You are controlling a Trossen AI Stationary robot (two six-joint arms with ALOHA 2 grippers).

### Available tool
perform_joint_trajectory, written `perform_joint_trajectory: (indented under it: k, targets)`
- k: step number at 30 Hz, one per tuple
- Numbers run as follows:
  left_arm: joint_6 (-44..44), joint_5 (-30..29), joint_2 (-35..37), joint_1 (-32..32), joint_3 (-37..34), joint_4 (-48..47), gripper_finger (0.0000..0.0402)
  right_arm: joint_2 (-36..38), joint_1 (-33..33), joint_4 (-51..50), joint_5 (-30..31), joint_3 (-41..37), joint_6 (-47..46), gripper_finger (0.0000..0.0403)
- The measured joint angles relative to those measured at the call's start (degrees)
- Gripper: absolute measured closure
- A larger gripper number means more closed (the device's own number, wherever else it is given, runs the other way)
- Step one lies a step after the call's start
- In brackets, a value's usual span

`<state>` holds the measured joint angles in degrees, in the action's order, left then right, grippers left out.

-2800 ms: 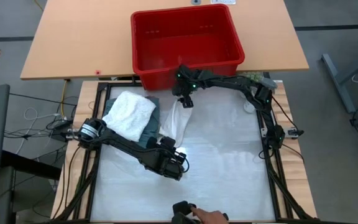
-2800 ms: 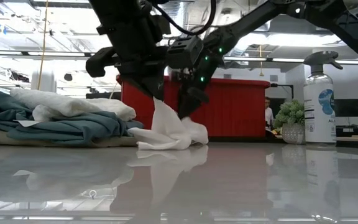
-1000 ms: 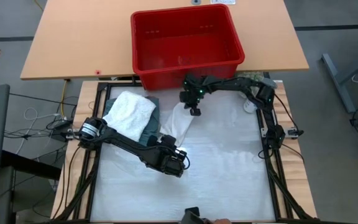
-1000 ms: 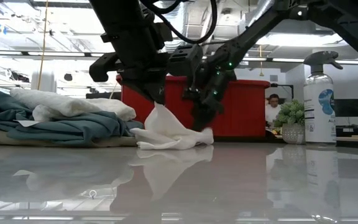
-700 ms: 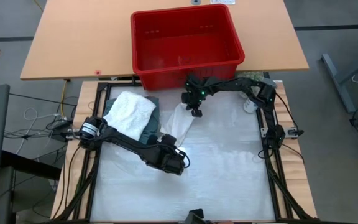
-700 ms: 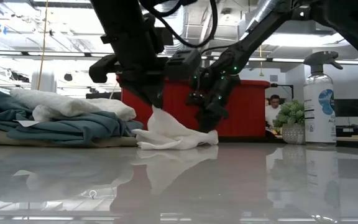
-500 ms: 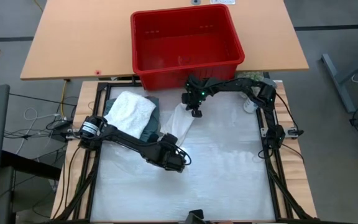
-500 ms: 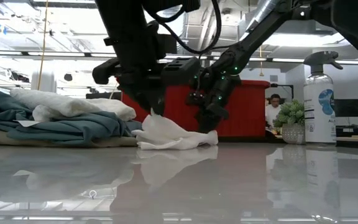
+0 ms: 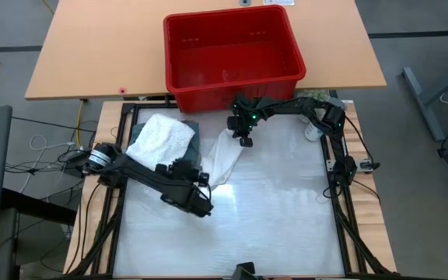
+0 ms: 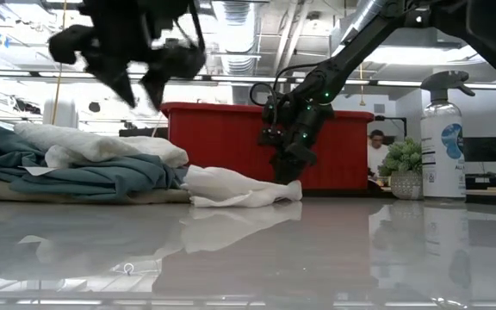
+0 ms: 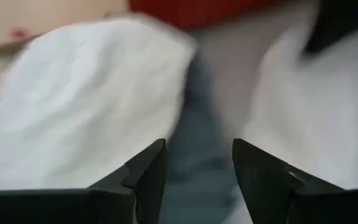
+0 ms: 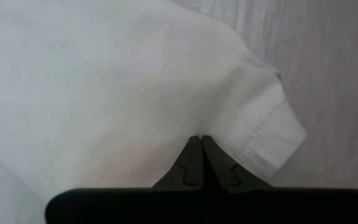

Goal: Fold Laundry from Bin
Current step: Fold the white underwear in the red bin

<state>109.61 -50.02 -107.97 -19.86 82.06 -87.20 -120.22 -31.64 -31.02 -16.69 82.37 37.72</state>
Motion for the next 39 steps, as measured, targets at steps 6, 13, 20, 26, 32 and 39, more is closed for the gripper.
perform_joint_trajectory:
  k: [6, 13, 20, 26, 32, 39]
  targets:
    - [-1.5, -11.7, 4.3, 0.5, -3.2, 13.8, 0.0230, 0.0, 0.0, -0.2, 0.0, 0.0, 0.1, 0.0388]
    - [-33.8, 7.0, 4.3, 12.4, -9.6, 38.2, 0.0232, -0.1, 0.0, -0.8, -0.1, 0.0, 0.0, 0.0388]
    - [-53.4, 12.0, 5.0, 19.4, -6.6, 46.6, 0.0232, -0.1, 0.1, -3.3, -0.5, 0.0, -0.2, 0.0388]
    - [-46.8, 14.7, 14.4, 20.5, -6.7, 49.7, 0.0232, 0.0, 0.1, -8.2, -1.5, 0.0, -1.7, 0.0388]
    - [-47.6, 15.9, 24.7, 20.4, -11.9, 60.9, 0.0232, 0.0, 0.3, -18.8, -1.9, 0.0, -1.9, 0.0388]
    - [-52.6, 39.6, 28.4, 25.5, -23.5, 82.2, 0.0232, 0.1, 3.8, -27.3, 2.9, -0.1, 2.9, 0.0388]
